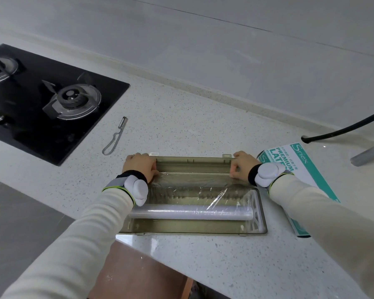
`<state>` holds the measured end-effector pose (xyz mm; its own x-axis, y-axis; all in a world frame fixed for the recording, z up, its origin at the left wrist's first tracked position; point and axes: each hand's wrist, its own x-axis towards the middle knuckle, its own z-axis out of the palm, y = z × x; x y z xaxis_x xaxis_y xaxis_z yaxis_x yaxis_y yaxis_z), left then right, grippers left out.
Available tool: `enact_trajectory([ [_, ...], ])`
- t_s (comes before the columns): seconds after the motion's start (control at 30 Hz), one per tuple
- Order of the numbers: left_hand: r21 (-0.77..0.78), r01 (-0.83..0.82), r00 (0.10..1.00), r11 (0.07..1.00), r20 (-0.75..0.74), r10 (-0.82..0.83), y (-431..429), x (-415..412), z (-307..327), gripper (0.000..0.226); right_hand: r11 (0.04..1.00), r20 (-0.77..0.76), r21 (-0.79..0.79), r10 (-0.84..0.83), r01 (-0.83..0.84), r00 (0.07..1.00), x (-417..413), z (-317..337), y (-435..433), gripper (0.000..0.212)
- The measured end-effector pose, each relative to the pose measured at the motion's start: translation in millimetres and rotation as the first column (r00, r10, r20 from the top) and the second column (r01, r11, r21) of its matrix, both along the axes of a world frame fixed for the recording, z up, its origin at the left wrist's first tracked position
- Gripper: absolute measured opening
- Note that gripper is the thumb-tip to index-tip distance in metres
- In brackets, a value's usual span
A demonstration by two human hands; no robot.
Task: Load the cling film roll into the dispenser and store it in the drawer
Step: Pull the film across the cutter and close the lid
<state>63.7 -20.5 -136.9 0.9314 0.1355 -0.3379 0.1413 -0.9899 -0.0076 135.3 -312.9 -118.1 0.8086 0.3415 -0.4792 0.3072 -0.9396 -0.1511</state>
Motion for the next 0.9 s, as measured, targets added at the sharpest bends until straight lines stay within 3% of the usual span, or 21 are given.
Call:
enact_trajectory([
  [0.2, -0.07, -0.13, 0.991, 0.989, 0.004, 0.13, -1.8, -3.4, 2.9, 0.021, 1.0, -0.011, 0.008, 0.025, -0.025, 1.0, 5.0, 7.0, 3.0, 0.024],
  [0.37, -0.258, -0.204, 0.953, 0.944, 0.168, 0.252, -1.4, -8.9, 6.2, 0.017, 0.999, 0.047, 0.042, -0.024, 0.022, 0.999, 4.7, 9.5, 2.5, 0.024],
  [0.53, -0.379, -0.288, 0.909, 0.879, 0.181, 0.376, -0.5, -8.2, 6.5, 0.012, 0.986, 0.139, 0.134, -0.116, 0.098, 0.983, 3.6, 9.4, -0.7, 0.023],
  [0.7, -0.497, -0.255, 0.886, 0.829, 0.224, 0.407, 1.3, -9.5, 8.1, 0.015, 0.978, 0.205, 0.178, -0.143, 0.107, 0.968, 1.5, 15.1, -3.9, 0.02],
  [0.9, -0.495, -0.213, 0.842, 0.842, 0.345, 0.416, -0.9, -15.0, 18.7, 0.017, 0.978, 0.34, 0.195, -0.133, 0.069, 0.931, -5.3, 22.7, -6.5, 0.019],
])
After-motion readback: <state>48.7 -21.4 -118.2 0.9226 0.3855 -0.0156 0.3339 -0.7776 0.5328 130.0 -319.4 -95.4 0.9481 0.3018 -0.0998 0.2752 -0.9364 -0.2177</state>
